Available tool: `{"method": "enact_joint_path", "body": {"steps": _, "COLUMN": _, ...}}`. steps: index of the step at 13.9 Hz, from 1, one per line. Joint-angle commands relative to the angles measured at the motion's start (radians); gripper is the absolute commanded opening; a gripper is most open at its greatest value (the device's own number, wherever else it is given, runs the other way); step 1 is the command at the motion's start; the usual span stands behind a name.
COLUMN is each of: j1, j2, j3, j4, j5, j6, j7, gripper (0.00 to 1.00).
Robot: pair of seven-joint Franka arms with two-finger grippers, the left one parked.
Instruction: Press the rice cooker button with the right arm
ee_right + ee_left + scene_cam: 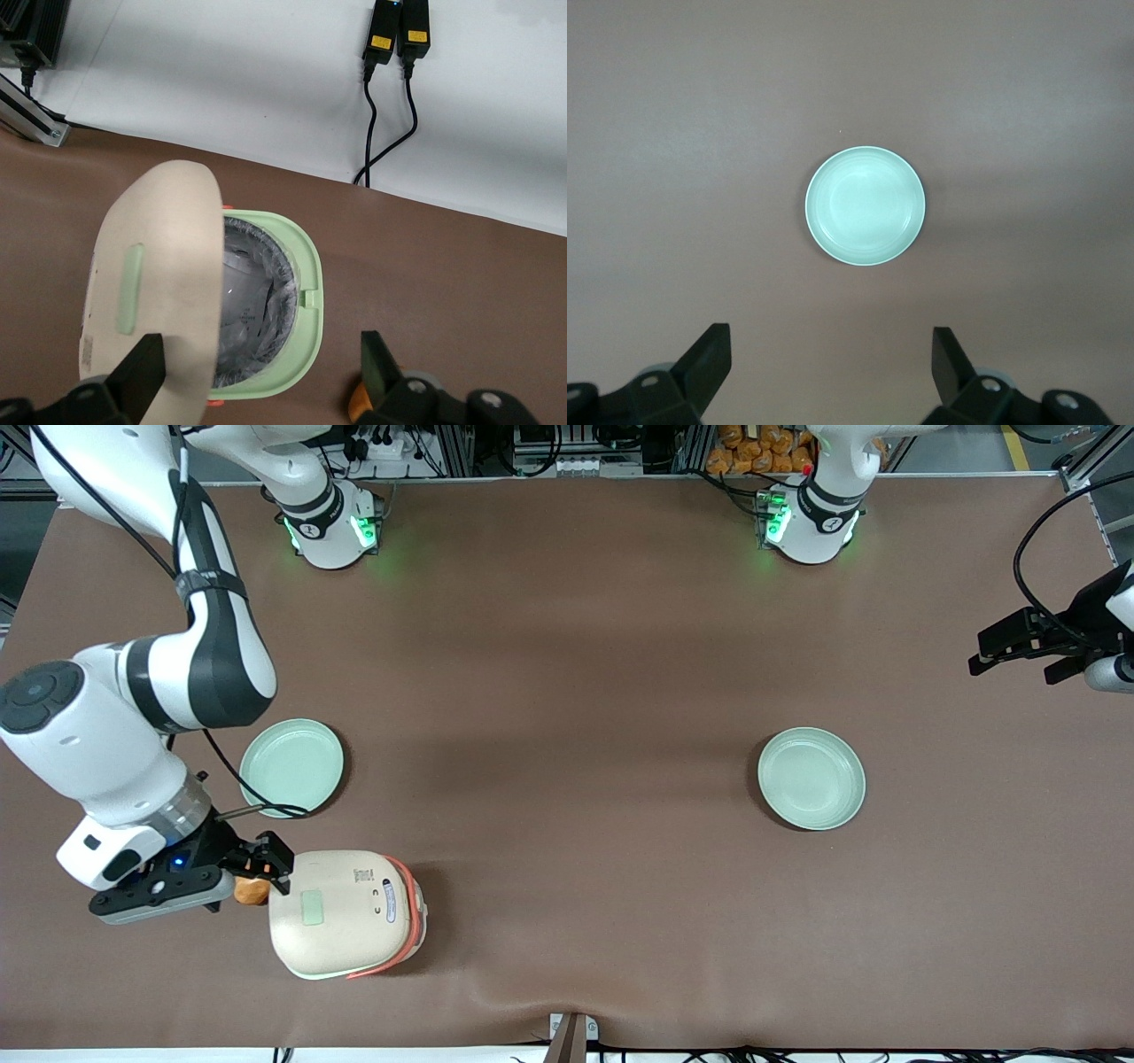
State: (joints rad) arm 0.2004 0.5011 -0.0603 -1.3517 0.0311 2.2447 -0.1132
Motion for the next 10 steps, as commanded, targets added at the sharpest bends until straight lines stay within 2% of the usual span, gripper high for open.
{"method": "enact_joint_path", "body": {"steps": 1, "j1": 0.001, "j2": -0.076, "j3": 0.002, "j4": -0.018, "j5": 0.012, "j6": -0.108, "j7": -0.009, "gripper": 1.0}}
{"method": "enact_joint_path", "body": {"steps": 4, "j1": -0.002, "j2": -0.15, "j3": 0.002, "j4": -0.027, "j5": 0.01, "j6": -0.255, "j7": 0.009, "gripper": 1.0}}
{"method": "enact_joint_path", "body": {"steps": 7, "j1": -0.01, "j2": -0.232, "j3": 0.002, "j4": -0.032, "j5": 0.01, "j6": -0.433, "j7": 0.101, "gripper": 1.0}}
{"method": "enact_joint_path", "body": {"steps": 10, "j1": -0.033, "j2": -0.312, "j3": 0.01, "j4": -0.052, "j5": 0.01, "j6": -0.543, "j7": 0.124, "gripper": 1.0}}
